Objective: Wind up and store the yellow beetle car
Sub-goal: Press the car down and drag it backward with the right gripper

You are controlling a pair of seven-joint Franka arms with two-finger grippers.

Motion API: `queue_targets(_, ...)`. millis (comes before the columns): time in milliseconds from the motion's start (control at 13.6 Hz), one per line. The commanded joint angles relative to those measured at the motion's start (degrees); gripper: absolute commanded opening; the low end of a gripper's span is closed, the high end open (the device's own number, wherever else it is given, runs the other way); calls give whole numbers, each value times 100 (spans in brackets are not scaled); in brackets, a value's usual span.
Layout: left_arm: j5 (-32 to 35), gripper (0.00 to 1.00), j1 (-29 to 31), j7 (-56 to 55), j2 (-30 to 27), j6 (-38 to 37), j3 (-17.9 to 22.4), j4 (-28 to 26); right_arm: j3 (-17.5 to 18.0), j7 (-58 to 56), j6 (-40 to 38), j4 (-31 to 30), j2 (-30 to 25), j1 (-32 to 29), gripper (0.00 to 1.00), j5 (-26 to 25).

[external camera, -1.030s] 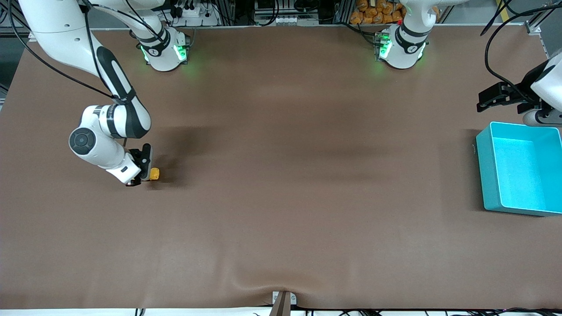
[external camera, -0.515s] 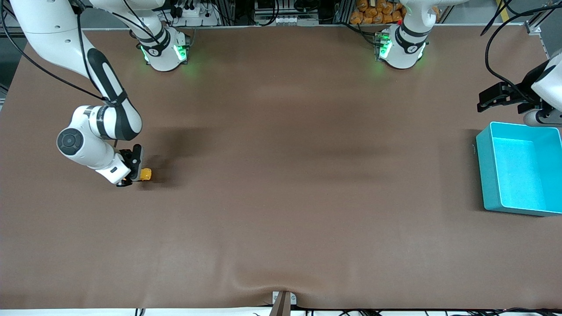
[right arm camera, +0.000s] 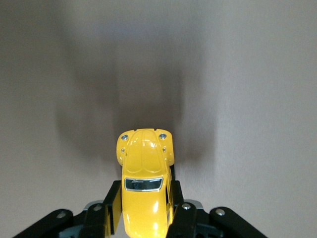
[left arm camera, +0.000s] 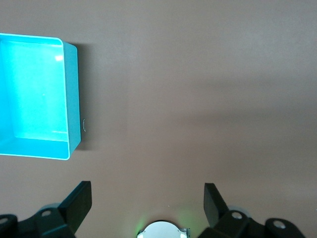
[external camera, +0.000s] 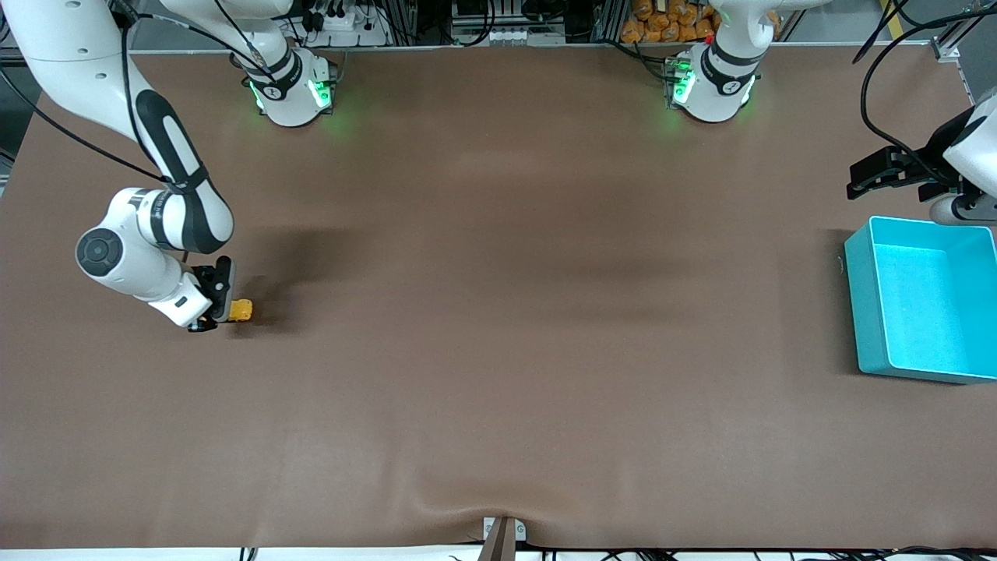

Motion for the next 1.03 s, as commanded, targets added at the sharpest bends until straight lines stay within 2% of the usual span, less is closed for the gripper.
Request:
queue_targets(0,120,100,-23,-71,2,-45,5,34,51,-172,59,147,371,-293,20,-69)
queue_targets(957,120,100,-5,-71,2,-53,5,34,51,-760,59,411,600,-909,20,-69)
